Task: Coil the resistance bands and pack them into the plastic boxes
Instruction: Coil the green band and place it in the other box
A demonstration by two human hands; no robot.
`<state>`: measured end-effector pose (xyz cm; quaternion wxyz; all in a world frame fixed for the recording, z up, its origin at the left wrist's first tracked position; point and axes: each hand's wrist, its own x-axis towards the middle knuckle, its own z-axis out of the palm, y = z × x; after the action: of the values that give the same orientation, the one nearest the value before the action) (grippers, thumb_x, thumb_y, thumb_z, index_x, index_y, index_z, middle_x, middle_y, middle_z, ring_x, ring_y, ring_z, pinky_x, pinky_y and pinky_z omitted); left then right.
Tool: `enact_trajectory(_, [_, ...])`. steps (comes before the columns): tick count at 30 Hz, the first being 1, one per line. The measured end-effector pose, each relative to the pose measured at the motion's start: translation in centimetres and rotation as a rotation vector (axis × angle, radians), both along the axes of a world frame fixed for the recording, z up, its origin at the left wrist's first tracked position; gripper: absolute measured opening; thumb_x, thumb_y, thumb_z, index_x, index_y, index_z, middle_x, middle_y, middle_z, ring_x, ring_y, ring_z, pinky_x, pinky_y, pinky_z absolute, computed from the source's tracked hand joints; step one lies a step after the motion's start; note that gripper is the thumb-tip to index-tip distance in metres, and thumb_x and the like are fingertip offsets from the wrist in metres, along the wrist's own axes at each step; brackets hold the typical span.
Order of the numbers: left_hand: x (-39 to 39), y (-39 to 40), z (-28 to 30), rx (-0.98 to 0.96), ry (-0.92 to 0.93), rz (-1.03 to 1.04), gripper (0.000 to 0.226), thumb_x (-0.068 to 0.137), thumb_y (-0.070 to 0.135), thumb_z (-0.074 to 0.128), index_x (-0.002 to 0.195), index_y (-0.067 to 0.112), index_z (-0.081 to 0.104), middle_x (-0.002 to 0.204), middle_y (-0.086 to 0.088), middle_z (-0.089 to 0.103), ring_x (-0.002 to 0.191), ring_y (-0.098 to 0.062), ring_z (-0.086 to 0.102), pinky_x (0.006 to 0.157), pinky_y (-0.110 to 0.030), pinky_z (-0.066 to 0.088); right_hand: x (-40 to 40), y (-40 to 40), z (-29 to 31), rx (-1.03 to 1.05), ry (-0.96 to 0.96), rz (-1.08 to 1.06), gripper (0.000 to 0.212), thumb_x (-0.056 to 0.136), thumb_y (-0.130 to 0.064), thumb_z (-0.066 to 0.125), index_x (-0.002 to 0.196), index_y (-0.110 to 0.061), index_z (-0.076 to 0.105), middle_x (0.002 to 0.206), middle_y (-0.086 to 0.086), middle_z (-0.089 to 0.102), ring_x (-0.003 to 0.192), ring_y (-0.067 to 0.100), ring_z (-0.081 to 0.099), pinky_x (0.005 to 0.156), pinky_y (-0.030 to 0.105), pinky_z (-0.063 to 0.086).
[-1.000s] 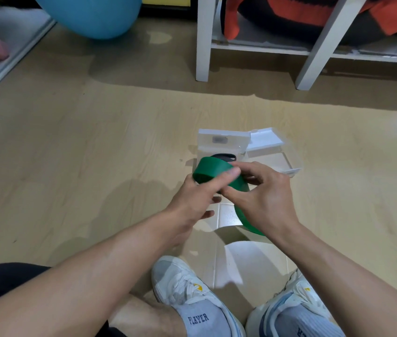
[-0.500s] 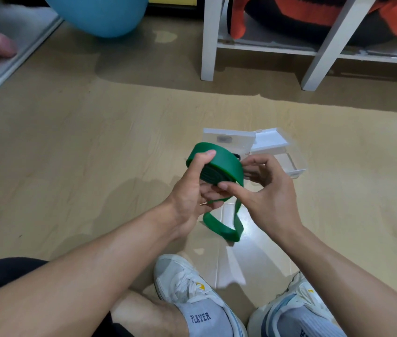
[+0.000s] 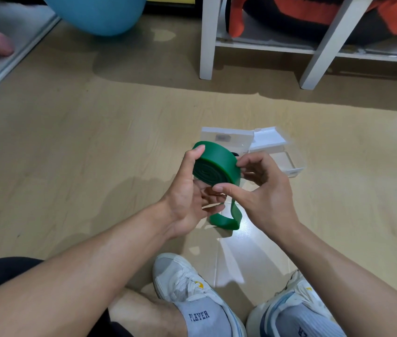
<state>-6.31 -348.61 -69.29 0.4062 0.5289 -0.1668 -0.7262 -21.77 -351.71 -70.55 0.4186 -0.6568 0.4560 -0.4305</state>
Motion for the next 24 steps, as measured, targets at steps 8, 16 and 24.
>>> enact_trajectory(8, [-0.9, -0.1, 0.0, 0.016, -0.194, 0.038, 0.068, 0.081, 0.079, 0.055, 0.113, 0.022, 0.075, 0.102, -0.004, 0.075, 0.102, -0.021, 0.069, 0.094, -0.039, 0.055, -0.5, 0.1, -0.6, 0.004, 0.05, -0.06, 0.039, 0.069, -0.016, 0.092, 0.091, -0.031, 0.063, 0.09, -0.022, 0.07, 0.095, 0.005, 0.068, 0.087, 0.019, 0.052])
enact_trajectory(16, [-1.2, 0.5, -0.6, -0.096, -0.368, 0.124, 0.047, 0.069, 0.065, 0.079, 0.093, 0.025, 0.076, 0.081, 0.009, 0.078, 0.087, -0.015, 0.076, 0.083, -0.033, 0.052, 0.3, 0.8, 0.3, -0.075, 0.064, -0.056, 0.047, 0.066, -0.016, 0.093, 0.095, -0.03, 0.058, 0.091, -0.028, 0.067, 0.092, -0.003, 0.064, 0.082, 0.008, 0.045])
enact_trajectory(24, [-0.6, 0.3, 0.5, -0.053, -0.067, 0.105, 0.062, 0.085, 0.075, 0.05, 0.086, 0.018, 0.075, 0.071, -0.003, 0.065, 0.063, -0.014, 0.062, 0.085, -0.038, 0.043, 0.4, 0.7, -0.1, -0.071, 0.022, -0.043, 0.042, 0.07, -0.015, 0.092, 0.092, -0.027, 0.058, 0.097, -0.019, 0.07, 0.099, 0.006, 0.068, 0.091, 0.021, 0.052])
